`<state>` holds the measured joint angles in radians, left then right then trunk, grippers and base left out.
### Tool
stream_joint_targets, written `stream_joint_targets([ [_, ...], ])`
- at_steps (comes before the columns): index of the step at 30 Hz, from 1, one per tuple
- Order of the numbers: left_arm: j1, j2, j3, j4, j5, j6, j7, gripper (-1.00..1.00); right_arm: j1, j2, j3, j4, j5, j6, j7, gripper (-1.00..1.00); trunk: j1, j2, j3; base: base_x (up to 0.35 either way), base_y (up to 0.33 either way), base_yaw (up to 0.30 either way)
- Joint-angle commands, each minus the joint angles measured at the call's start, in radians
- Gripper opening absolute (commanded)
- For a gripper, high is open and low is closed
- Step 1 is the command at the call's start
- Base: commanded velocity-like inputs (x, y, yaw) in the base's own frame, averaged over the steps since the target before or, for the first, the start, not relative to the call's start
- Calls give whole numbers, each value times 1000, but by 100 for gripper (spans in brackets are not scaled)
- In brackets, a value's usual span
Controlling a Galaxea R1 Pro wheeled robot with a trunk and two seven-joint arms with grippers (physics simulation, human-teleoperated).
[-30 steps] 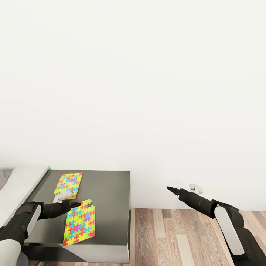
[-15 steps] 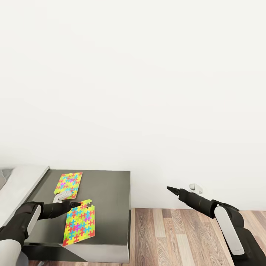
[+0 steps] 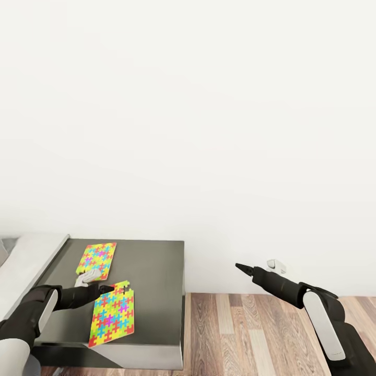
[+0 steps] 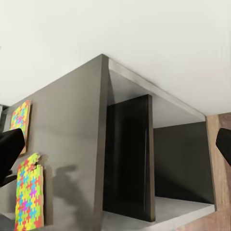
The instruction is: Put all the toys in the child's room - the three board games (two on the bed and one on the table), the two jigsaw puzzles on the table, and the tennis ball on the table - inside the toy box on the table in the child's room.
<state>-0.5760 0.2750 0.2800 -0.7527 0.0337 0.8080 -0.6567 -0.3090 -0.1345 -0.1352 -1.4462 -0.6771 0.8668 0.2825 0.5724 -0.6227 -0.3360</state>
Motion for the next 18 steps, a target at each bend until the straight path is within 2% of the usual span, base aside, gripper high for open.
stream_joint_targets([
  [1,-1,0,2,0,3,8,-1,100,-1,0,-2,0,5,5,12,100,0,-1,-3,0,0,0],
  [10,-1,0,2,0,5,7,-1,100,-1,0,-2,0,5,3,24,100,0,-1,-11,0,-3,0],
  [18,-1,0,2,0,5,7,-1,100,-1,1,-3,2,5,3,26,100,0,-1,-11,0,-111,0],
])
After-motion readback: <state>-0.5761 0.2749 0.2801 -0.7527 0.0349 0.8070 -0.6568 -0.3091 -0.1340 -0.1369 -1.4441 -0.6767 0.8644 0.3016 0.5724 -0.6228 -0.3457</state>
